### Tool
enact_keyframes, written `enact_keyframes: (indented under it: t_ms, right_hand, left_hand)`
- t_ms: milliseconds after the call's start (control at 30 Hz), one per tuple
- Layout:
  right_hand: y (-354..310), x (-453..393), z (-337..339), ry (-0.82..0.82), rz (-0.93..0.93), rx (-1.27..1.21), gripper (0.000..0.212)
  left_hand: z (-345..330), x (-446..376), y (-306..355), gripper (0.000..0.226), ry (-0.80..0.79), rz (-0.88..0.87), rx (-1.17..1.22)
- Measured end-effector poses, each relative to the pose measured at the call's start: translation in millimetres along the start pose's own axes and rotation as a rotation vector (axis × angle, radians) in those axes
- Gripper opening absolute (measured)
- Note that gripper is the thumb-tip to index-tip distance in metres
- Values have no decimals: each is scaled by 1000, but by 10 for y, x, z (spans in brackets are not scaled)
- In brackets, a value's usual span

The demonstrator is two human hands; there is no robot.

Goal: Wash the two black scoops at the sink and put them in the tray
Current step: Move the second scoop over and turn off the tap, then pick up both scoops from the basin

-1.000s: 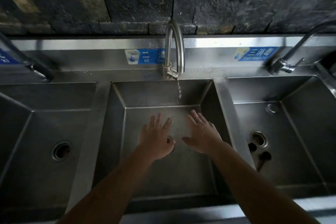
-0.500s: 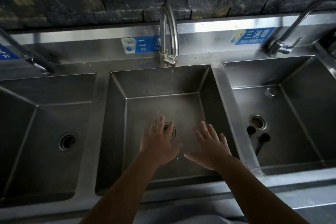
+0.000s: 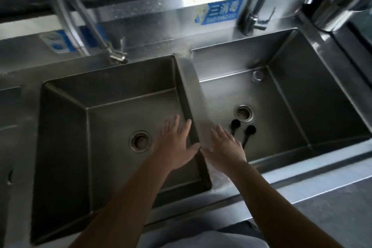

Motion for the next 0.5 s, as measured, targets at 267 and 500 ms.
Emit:
enact_keyframes:
  t_ms: [267, 500]
  right_hand:
    - [1521, -334, 225, -55, -255, -94, 40]
    - [2308, -964, -277, -268, -413, -277, 37]
  left_hand:
    - [-631, -937, 1594, 66, -138, -222, 67]
    - [-1649, -1665, 1795, 49, -432, 121, 92]
Point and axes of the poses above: each hand's wrist, its own x-axis away from the middle knuckle, its own z-axis out of the back of the hand, y = z × x, the point moved 5 cm from there along -x, towards the middle knuckle, and after that the axes turned 4 degrees about z, right-handed, at the moved point
